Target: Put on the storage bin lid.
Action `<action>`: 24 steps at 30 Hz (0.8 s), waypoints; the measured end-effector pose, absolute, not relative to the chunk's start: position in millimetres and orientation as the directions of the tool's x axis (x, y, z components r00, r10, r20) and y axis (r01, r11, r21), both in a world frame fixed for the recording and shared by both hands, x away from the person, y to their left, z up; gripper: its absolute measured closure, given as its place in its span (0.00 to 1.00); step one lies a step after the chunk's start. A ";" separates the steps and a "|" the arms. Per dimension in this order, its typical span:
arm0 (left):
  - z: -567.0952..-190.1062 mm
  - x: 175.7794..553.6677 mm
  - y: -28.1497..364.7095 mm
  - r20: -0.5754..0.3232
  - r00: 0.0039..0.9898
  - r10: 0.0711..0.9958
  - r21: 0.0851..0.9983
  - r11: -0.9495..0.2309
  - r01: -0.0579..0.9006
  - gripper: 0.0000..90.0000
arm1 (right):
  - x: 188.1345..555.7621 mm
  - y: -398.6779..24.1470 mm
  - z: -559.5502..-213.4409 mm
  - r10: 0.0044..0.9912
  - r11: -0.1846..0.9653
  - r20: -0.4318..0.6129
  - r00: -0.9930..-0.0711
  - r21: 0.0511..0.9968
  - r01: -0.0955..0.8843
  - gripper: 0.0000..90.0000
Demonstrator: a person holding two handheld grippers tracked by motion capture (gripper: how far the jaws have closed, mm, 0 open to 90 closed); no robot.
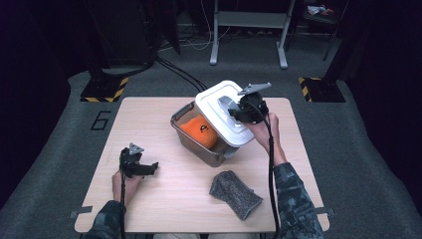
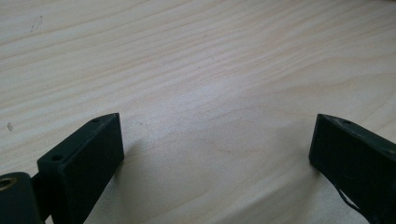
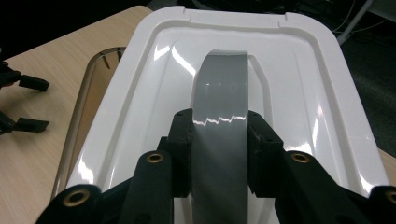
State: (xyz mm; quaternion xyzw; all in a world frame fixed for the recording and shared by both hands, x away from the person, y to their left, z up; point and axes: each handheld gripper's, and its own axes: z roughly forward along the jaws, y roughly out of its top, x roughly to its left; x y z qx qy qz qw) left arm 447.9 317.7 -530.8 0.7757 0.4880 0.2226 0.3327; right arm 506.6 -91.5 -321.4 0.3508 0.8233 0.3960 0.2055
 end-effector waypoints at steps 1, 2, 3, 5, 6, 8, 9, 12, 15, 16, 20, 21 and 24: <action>-530.9 447.9 317.7 0.021 0.425 0.905 0.734 -0.303 0.608 0.03 | 507.3 -89.2 -322.4 0.734 0.445 -0.062 -0.676 0.796 0.411 0.74; -530.8 447.9 317.9 0.022 0.426 0.904 0.732 -0.305 0.609 0.03 | 507.3 -86.3 -323.6 0.734 0.443 -0.056 -0.677 0.795 0.415 0.74; -531.0 447.9 317.5 0.019 0.423 0.906 0.735 -0.300 0.608 0.03 | 507.6 -84.4 -324.4 0.730 0.446 -0.057 -0.681 0.794 0.412 0.74; -530.9 447.9 317.6 0.020 0.424 0.905 0.734 -0.302 0.608 0.03 | 509.2 -78.3 -327.5 0.714 0.455 -0.057 -0.698 0.796 0.400 0.74; -530.9 447.8 317.6 0.021 0.424 0.906 0.734 -0.301 0.608 0.03 | 509.4 -76.2 -328.7 0.711 0.456 -0.056 -0.701 0.795 0.400 0.74; -530.9 447.8 317.6 0.021 0.424 0.905 0.734 -0.302 0.608 0.03 | 510.6 -70.6 -332.1 0.701 0.463 -0.049 -0.711 0.790 0.401 0.74; -530.8 447.8 317.7 0.022 0.425 0.905 0.734 -0.303 0.608 0.03 | 512.5 -67.7 -334.6 0.690 0.473 -0.053 -0.722 0.788 0.394 0.74; -531.0 447.6 317.2 0.014 0.422 0.906 0.735 -0.295 0.610 0.03 | 515.2 -60.2 -341.2 0.681 0.476 -0.038 -0.731 0.782 0.402 0.74; -530.9 447.8 317.6 0.019 0.425 0.905 0.735 -0.301 0.608 0.03 | 517.8 -53.0 -348.2 0.666 0.485 -0.028 -0.746 0.776 0.404 0.74; -530.8 447.8 317.7 0.020 0.425 0.905 0.733 -0.302 0.609 0.03 | 518.9 -51.0 -350.0 0.658 0.491 -0.028 -0.752 0.773 0.401 0.74; -531.0 447.8 317.5 0.019 0.422 0.906 0.735 -0.299 0.609 0.03 | 520.3 -41.6 -356.5 0.639 0.508 -0.022 -0.769 0.763 0.400 0.74; -531.0 447.9 317.6 0.020 0.425 0.905 0.734 -0.301 0.608 0.03 | 521.0 -39.4 -357.7 0.628 0.521 -0.027 -0.778 0.757 0.394 0.74; -531.1 447.9 317.5 0.018 0.423 0.906 0.736 -0.298 0.608 0.03 | 522.1 -32.9 -362.1 0.619 0.530 -0.019 -0.785 0.748 0.399 0.74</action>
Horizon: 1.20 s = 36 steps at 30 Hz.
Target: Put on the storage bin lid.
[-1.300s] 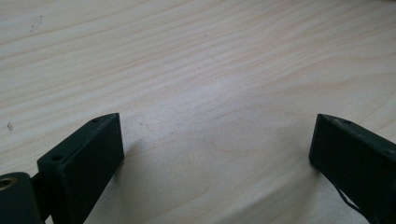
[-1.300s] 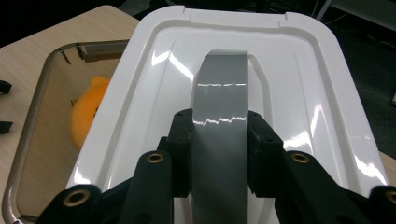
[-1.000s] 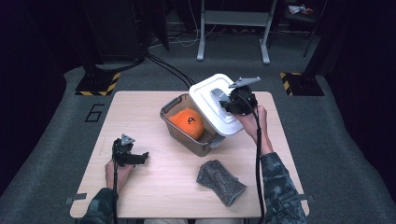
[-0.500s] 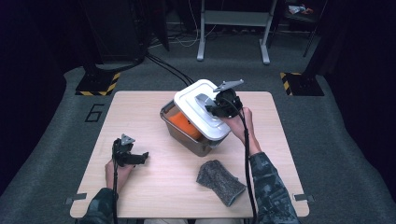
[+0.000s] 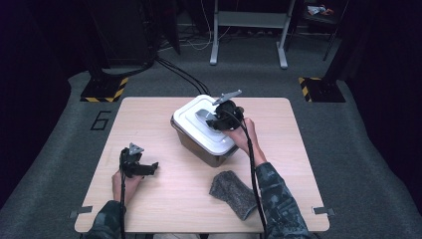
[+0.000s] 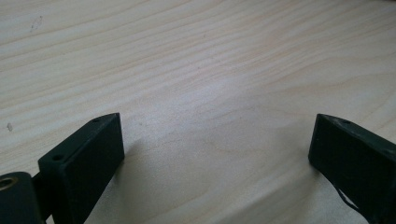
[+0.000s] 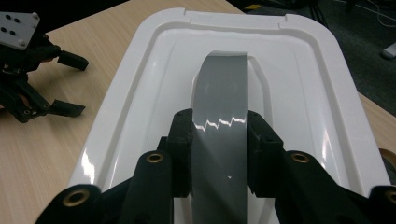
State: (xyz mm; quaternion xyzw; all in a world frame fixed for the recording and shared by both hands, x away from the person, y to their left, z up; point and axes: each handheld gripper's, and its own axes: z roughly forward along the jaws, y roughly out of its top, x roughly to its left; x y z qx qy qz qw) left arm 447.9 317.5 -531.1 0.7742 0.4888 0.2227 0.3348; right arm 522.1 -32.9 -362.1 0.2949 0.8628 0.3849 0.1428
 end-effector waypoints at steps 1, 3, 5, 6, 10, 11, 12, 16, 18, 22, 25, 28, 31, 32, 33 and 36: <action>-531.0 447.9 317.4 0.018 0.423 0.906 0.736 -0.299 0.608 0.03 | 522.8 -31.1 -363.5 0.612 0.535 -0.014 -0.791 0.743 0.401 0.74; -531.1 447.9 317.4 0.017 0.422 0.907 0.736 -0.297 0.608 0.03 | 523.8 -29.0 -365.6 0.599 0.541 -0.013 -0.800 0.743 0.393 0.74; -531.1 447.9 317.4 0.016 0.422 0.906 0.737 -0.296 0.608 0.03 | 525.6 -26.9 -367.8 0.588 0.556 -0.016 -0.809 0.734 0.389 0.74; -531.1 447.9 317.4 0.017 0.422 0.906 0.737 -0.297 0.608 0.03 | 526.6 -25.2 -369.6 0.590 0.559 -0.015 -0.807 0.729 0.395 0.74; -531.1 447.9 317.4 0.017 0.422 0.906 0.737 -0.296 0.608 0.03 | 530.6 -22.9 -374.8 0.583 0.567 -0.010 -0.812 0.721 0.398 0.74; -531.1 447.9 317.4 0.017 0.422 0.906 0.736 -0.297 0.608 0.03 | 530.3 -22.2 -375.3 0.587 0.568 -0.008 -0.809 0.717 0.405 0.74; -531.1 447.9 317.4 0.017 0.422 0.907 0.737 -0.296 0.608 0.03 | 530.9 -21.4 -376.0 0.588 0.571 -0.018 -0.809 0.717 0.400 0.74; -531.1 447.9 317.4 0.017 0.422 0.907 0.736 -0.297 0.608 0.03 | 531.4 -19.3 -375.1 0.590 0.574 -0.016 -0.808 0.712 0.405 0.74; -531.0 448.0 317.6 0.015 0.424 0.906 0.735 -0.297 0.609 0.03 | 533.0 -19.5 -375.4 0.594 0.581 -0.027 -0.804 0.706 0.405 0.74; -531.1 448.0 317.6 0.016 0.423 0.906 0.736 -0.297 0.608 0.03 | 535.4 -21.0 -377.5 0.596 0.575 -0.009 -0.803 0.703 0.419 0.74; -531.1 448.0 317.5 0.017 0.423 0.906 0.736 -0.297 0.608 0.03 | 534.6 -19.7 -377.2 0.599 0.579 -0.017 -0.801 0.700 0.418 0.73; -531.1 448.0 317.5 0.016 0.423 0.906 0.736 -0.297 0.608 0.03 | 534.5 -19.7 -376.7 0.608 0.579 -0.025 -0.793 0.698 0.422 0.60; -531.1 448.0 317.7 0.015 0.424 0.906 0.736 -0.297 0.608 0.04 | 533.3 -20.5 -375.3 0.615 0.578 -0.033 -0.788 0.699 0.422 0.40; -531.1 447.9 317.5 0.014 0.421 0.907 0.737 -0.294 0.609 0.04 | 532.1 -21.1 -374.5 0.620 0.566 -0.025 -0.784 0.706 0.425 0.36; -531.1 448.0 317.6 0.015 0.423 0.906 0.736 -0.297 0.608 0.04 | 531.8 -21.9 -373.3 0.619 0.569 -0.034 -0.785 0.708 0.419 0.33; -531.0 448.0 317.6 0.015 0.423 0.906 0.736 -0.297 0.608 0.04 | 529.0 -26.3 -368.1 0.617 0.566 -0.049 -0.785 0.721 0.399 0.24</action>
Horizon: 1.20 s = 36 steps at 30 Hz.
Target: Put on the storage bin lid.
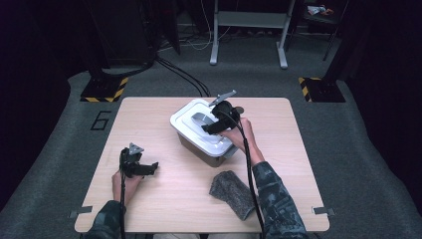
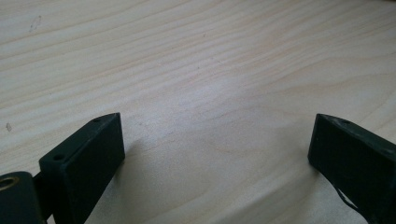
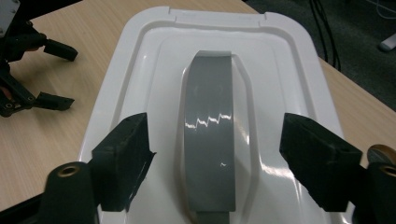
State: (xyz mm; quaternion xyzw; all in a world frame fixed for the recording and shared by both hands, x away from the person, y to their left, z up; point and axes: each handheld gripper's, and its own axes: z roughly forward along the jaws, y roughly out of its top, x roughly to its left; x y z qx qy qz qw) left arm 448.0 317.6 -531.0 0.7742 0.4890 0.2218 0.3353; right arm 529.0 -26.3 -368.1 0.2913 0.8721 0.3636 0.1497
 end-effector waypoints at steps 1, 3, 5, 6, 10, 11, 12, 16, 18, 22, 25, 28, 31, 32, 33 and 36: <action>-531.1 448.0 317.6 0.015 0.423 0.906 0.736 -0.296 0.608 0.04 | 526.4 -27.6 -365.3 0.629 0.556 -0.045 -0.776 0.723 0.409 0.22; -531.1 448.0 317.6 0.015 0.423 0.906 0.736 -0.297 0.608 0.04 | 524.0 -30.6 -361.8 0.633 0.550 -0.047 -0.772 0.730 0.406 0.19; -531.1 448.0 317.6 0.016 0.423 0.906 0.737 -0.297 0.608 0.04 | 521.5 -34.8 -358.1 0.637 0.548 -0.059 -0.769 0.736 0.398 0.16; -531.0 448.0 317.6 0.016 0.424 0.906 0.736 -0.297 0.608 0.04 | 520.2 -37.3 -355.7 0.638 0.547 -0.060 -0.767 0.736 0.398 0.16; -531.1 448.0 317.6 0.015 0.423 0.906 0.736 -0.297 0.608 0.04 | 514.1 -47.0 -348.1 0.651 0.527 -0.057 -0.757 0.752 0.396 0.15; -531.1 448.0 317.6 0.016 0.423 0.906 0.736 -0.297 0.608 0.04 | 513.0 -50.5 -346.2 0.654 0.523 -0.064 -0.754 0.758 0.389 0.15; -531.1 447.9 317.5 0.016 0.423 0.906 0.736 -0.297 0.608 0.04 | 512.2 -53.3 -344.8 0.651 0.527 -0.064 -0.756 0.755 0.390 0.14; -531.1 448.0 317.6 0.016 0.423 0.906 0.736 -0.297 0.608 0.04 | 509.2 -66.4 -340.9 0.664 0.518 -0.076 -0.744 0.764 0.385 0.11; -531.1 448.0 317.6 0.016 0.423 0.906 0.736 -0.297 0.608 0.04 | 507.9 -73.8 -339.6 0.672 0.511 -0.075 -0.737 0.767 0.388 0.10; -531.0 448.0 317.5 0.015 0.423 0.906 0.736 -0.296 0.608 0.04 | 505.0 -89.6 -338.6 0.690 0.497 -0.078 -0.719 0.774 0.393 0.08; -531.1 448.0 317.5 0.016 0.422 0.906 0.737 -0.296 0.608 0.04 | 502.8 -101.0 -338.8 0.708 0.485 -0.071 -0.703 0.772 0.411 0.06; -531.1 448.0 317.5 0.015 0.423 0.906 0.736 -0.296 0.608 0.04 | 499.9 -113.3 -339.5 0.731 0.467 -0.066 -0.679 0.774 0.428 0.06; -531.1 447.9 317.4 0.015 0.422 0.906 0.736 -0.296 0.608 0.04 | 497.6 -125.4 -341.0 0.746 0.454 -0.067 -0.662 0.779 0.433 0.05; -531.1 447.9 317.4 0.016 0.422 0.906 0.737 -0.296 0.608 0.04 | 496.1 -129.5 -341.3 0.756 0.444 -0.060 -0.652 0.778 0.444 0.05; -530.9 447.9 317.6 0.015 0.424 0.906 0.735 -0.297 0.610 0.04 | 495.1 -135.0 -342.6 0.763 0.437 -0.060 -0.644 0.781 0.446 0.05; -531.1 448.0 317.4 0.015 0.422 0.906 0.737 -0.296 0.608 0.04 | 493.1 -147.8 -346.4 0.778 0.420 -0.058 -0.625 0.788 0.450 0.05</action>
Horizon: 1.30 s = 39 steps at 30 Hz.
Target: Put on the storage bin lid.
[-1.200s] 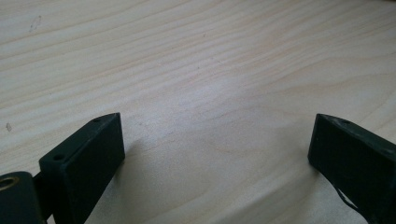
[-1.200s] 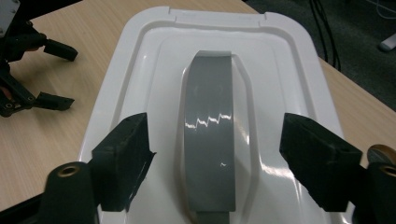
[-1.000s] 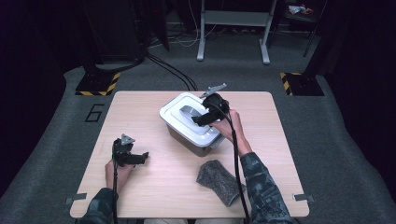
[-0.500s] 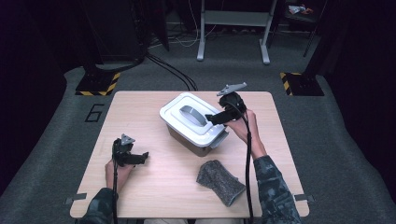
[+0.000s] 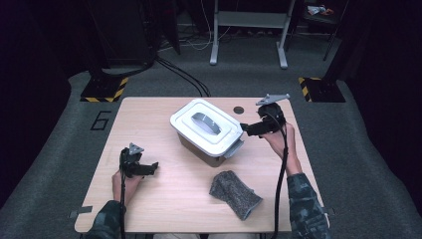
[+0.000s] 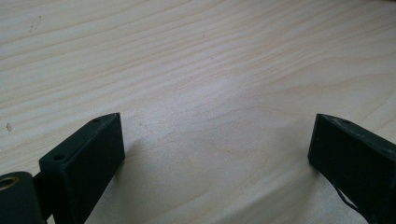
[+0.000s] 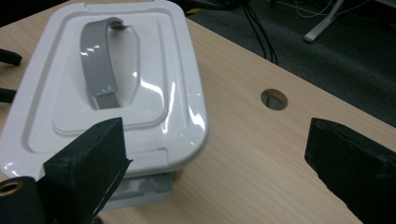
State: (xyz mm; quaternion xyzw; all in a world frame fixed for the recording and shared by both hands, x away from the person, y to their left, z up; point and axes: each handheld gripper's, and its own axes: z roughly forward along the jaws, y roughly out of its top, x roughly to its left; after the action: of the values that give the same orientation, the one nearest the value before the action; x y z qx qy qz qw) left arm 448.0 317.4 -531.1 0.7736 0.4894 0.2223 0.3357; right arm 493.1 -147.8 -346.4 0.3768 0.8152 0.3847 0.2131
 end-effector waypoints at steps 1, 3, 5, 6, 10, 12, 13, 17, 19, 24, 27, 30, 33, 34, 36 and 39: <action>-531.1 448.0 317.4 0.015 0.422 0.906 0.737 -0.296 0.608 0.04 | 491.8 -154.0 -348.4 0.788 0.412 -0.053 -0.613 0.785 0.462 0.05; -531.1 447.9 317.4 0.016 0.422 0.906 0.737 -0.296 0.608 0.04 | 490.2 -163.9 -352.4 0.802 0.399 -0.048 -0.596 0.785 0.474 0.05; -531.1 448.0 317.3 0.016 0.421 0.907 0.737 -0.296 0.608 0.04 | 488.9 -173.6 -355.9 0.812 0.391 -0.049 -0.582 0.786 0.478 0.05; -530.9 447.9 317.3 0.017 0.421 0.907 0.735 -0.297 0.609 0.04 | 487.5 -178.7 -357.9 0.820 0.381 -0.043 -0.571 0.786 0.487 0.05; -530.5 447.9 317.5 0.017 0.424 0.906 0.731 -0.300 0.612 0.04 | 483.5 -197.6 -367.9 0.840 0.362 -0.038 -0.541 0.782 0.507 0.05; -530.8 447.9 317.3 0.017 0.422 0.907 0.734 -0.298 0.610 0.04 | 481.4 -204.7 -374.0 0.852 0.356 -0.040 -0.522 0.776 0.520 0.05; -530.6 447.9 317.4 0.019 0.423 0.906 0.733 -0.300 0.611 0.04 | 480.4 -207.7 -377.6 0.857 0.350 -0.035 -0.515 0.773 0.529 0.05; -530.5 447.8 317.3 0.020 0.422 0.906 0.732 -0.301 0.611 0.04 | 476.9 -218.4 -394.2 0.872 0.341 -0.036 -0.488 0.758 0.555 0.05; -530.8 447.9 317.3 0.019 0.423 0.906 0.735 -0.300 0.609 0.04 | 475.5 -222.1 -401.2 0.879 0.335 -0.033 -0.476 0.753 0.566 0.05; -531.0 448.0 317.3 0.018 0.423 0.906 0.736 -0.298 0.607 0.04 | 471.8 -231.7 -421.0 0.892 0.319 -0.021 -0.452 0.737 0.596 0.05; -530.8 447.9 317.3 0.019 0.422 0.906 0.735 -0.299 0.609 0.04 | 468.9 -235.8 -433.2 0.898 0.312 -0.018 -0.439 0.730 0.608 0.05; -530.8 448.0 317.3 0.018 0.423 0.906 0.734 -0.299 0.609 0.04 | 464.8 -238.9 -444.4 0.904 0.309 -0.019 -0.426 0.718 0.623 0.05; -530.8 447.9 317.3 0.018 0.422 0.907 0.734 -0.298 0.610 0.04 | 459.4 -240.8 -459.1 0.910 0.302 -0.014 -0.413 0.705 0.641 0.05; -531.0 448.0 317.2 0.017 0.421 0.907 0.737 -0.296 0.608 0.04 | 457.8 -241.0 -462.7 0.911 0.299 -0.009 -0.411 0.701 0.648 0.05; -531.0 448.0 317.2 0.017 0.421 0.907 0.736 -0.297 0.608 0.04 | 454.3 -241.0 -473.4 0.910 0.307 -0.013 -0.413 0.690 0.655 0.05; -531.1 448.0 317.2 0.017 0.421 0.907 0.737 -0.295 0.608 0.04 | 448.9 -240.9 -485.0 0.913 0.313 -0.026 -0.406 0.683 0.660 0.05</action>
State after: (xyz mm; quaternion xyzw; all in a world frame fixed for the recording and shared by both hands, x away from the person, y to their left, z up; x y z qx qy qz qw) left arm 448.0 317.2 -531.1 0.7733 0.4899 0.2230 0.3351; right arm 448.9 -240.9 -485.0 0.5026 0.7824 0.3016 0.2104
